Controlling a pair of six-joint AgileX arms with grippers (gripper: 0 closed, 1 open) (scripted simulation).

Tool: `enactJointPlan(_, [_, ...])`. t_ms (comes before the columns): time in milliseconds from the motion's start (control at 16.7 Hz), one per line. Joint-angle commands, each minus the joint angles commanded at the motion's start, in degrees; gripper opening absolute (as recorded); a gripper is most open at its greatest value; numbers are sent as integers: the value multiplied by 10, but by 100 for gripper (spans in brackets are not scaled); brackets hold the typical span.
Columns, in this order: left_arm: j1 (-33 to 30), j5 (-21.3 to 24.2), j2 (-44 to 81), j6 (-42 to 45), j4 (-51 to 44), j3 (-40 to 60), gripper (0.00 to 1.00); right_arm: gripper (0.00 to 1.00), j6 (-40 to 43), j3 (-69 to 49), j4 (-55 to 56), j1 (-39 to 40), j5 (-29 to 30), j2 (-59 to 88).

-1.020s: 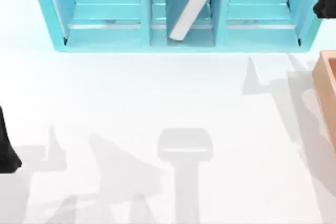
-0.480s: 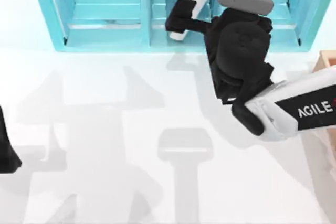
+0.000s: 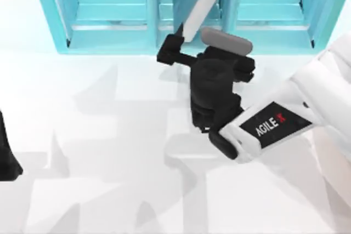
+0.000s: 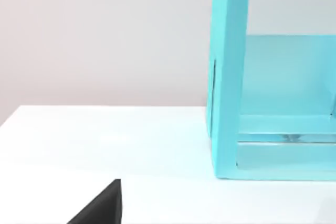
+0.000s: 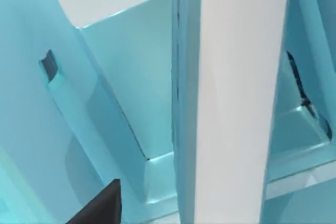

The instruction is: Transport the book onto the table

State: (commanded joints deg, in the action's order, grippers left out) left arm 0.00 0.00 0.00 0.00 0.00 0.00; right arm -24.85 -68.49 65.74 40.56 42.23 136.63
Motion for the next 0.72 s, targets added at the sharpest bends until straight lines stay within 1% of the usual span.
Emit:
enactJointPlan(360, [0,0,0,0,0,0,100,100,0,-6,-5,-5,-4,3])
enactJointPlan(540, [0,0,0,0,0,0,100,100,1,-59,-29,-18,-18,29])
enactJointPlan(720, [0,0,0,0,0,0,100,100,3,-137,-68,-39,-38,66])
